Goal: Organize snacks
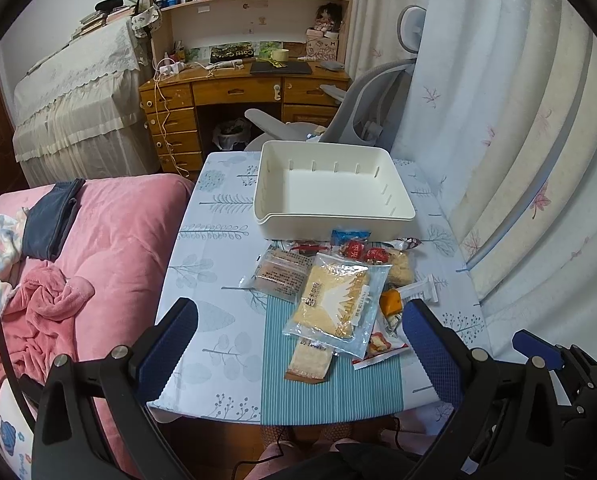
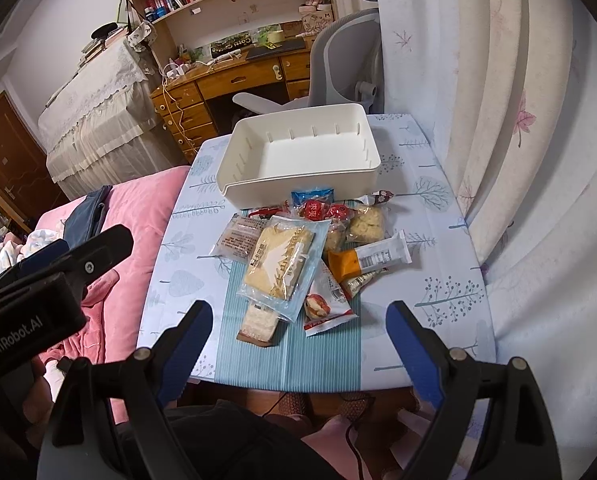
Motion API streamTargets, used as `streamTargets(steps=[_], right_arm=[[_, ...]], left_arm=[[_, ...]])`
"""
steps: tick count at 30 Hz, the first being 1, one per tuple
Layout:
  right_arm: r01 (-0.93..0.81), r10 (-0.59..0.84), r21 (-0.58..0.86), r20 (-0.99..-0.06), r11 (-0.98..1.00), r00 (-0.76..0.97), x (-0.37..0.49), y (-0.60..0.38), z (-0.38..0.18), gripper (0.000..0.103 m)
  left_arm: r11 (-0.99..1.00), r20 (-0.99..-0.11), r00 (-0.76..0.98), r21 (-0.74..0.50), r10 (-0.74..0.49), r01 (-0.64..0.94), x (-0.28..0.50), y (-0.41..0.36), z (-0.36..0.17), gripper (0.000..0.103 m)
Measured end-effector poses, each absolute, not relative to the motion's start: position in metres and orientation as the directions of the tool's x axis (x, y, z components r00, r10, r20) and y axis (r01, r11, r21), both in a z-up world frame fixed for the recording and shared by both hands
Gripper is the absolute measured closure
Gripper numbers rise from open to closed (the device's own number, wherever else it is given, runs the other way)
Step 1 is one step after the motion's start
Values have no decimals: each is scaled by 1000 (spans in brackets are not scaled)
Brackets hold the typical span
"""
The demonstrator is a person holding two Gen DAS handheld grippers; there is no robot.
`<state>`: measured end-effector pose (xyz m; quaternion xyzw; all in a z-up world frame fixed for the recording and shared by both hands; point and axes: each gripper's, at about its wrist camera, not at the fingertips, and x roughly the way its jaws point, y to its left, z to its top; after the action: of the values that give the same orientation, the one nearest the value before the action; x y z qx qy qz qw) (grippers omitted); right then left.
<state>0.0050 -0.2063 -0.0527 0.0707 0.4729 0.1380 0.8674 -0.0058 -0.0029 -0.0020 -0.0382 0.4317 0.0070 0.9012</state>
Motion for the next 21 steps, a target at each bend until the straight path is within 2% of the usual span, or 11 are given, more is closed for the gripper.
streamTargets(steps=[11,21], right_arm=[[-161,288,239,-801,957,525,-2,-201,-55,14],[-163,227,163,-797,973,559,-2,-185,-49,14]], left_arm=[[995,-782,622,-94,-48,-42,-4,6,-8,2],[993,-777,622,-115,-97,11,0,20,-10,2]])
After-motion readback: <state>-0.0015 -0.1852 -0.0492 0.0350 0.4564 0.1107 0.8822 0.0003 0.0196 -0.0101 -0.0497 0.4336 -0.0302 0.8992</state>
